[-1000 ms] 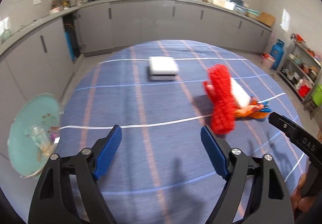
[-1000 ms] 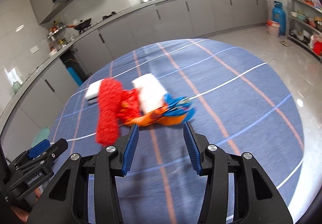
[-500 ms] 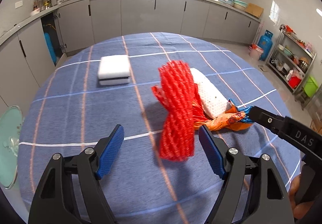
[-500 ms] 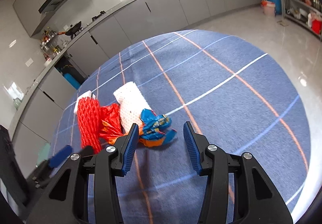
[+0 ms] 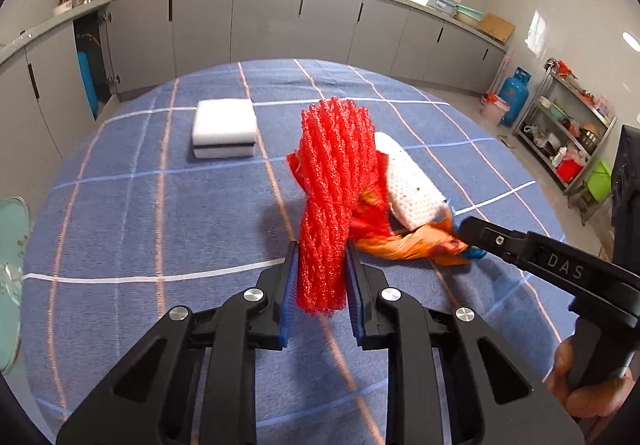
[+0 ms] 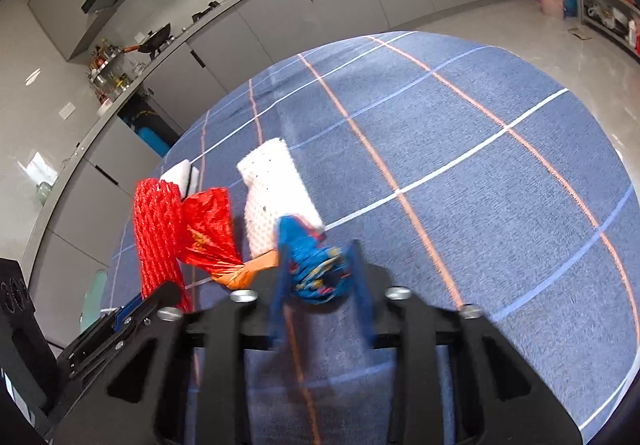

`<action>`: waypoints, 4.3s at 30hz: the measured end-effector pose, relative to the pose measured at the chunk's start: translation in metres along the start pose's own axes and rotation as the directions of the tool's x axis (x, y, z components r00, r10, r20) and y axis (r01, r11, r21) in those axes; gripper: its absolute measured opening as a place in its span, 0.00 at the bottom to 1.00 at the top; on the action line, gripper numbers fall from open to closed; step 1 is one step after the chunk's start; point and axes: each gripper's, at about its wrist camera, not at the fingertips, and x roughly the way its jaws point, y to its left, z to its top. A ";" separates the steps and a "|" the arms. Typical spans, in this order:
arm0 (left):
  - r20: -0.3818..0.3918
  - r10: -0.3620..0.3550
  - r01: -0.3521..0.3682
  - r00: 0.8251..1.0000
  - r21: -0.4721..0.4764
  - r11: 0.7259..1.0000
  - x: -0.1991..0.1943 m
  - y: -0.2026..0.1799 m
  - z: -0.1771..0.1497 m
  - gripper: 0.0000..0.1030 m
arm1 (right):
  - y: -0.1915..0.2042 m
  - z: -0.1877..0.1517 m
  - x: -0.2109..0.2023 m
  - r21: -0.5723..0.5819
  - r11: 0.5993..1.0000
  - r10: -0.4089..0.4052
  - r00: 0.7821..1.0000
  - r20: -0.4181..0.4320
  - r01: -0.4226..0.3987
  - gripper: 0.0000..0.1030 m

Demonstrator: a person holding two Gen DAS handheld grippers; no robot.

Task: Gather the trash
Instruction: 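Grasp a red mesh bag with the left tool while the right tool grasps the orange-blue wrapper bundle, then carry the red mesh bag and wrapper bundle over the teal bin, then open both tools to drop the mesh bag and wrapper bundle into the bin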

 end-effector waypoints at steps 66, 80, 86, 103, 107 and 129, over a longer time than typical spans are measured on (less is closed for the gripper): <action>0.079 0.383 -0.332 0.920 -0.361 0.872 -0.166 0.245 -0.072 0.21 | 0.293 -0.086 -0.005 -0.441 0.878 0.233 0.971 0.053 -0.187 0.21; 0.012 0.417 -0.369 0.909 -0.444 0.817 -0.159 0.297 -0.087 0.21 | 0.340 -0.105 0.039 -0.497 0.857 0.189 0.981 0.054 -0.138 0.21; -0.030 0.406 -0.376 0.913 -0.443 0.814 -0.142 0.306 -0.093 0.21 | 0.350 -0.120 0.061 -0.519 0.846 0.160 0.987 0.026 -0.123 0.21; -0.084 0.382 -0.378 0.920 -0.443 0.813 -0.115 0.324 -0.102 0.21 | 0.369 -0.141 0.100 -0.563 0.820 0.114 0.993 -0.021 -0.106 0.21; -0.087 0.386 -0.384 0.918 -0.432 0.816 -0.112 0.323 -0.103 0.21 | 0.365 -0.141 0.107 -0.557 0.821 0.113 0.992 -0.052 -0.123 0.21; -0.073 0.445 -0.441 0.892 -0.345 0.828 -0.109 0.301 -0.097 0.56 | 0.337 -0.125 0.076 -0.496 0.854 0.168 0.985 -0.026 -0.159 0.31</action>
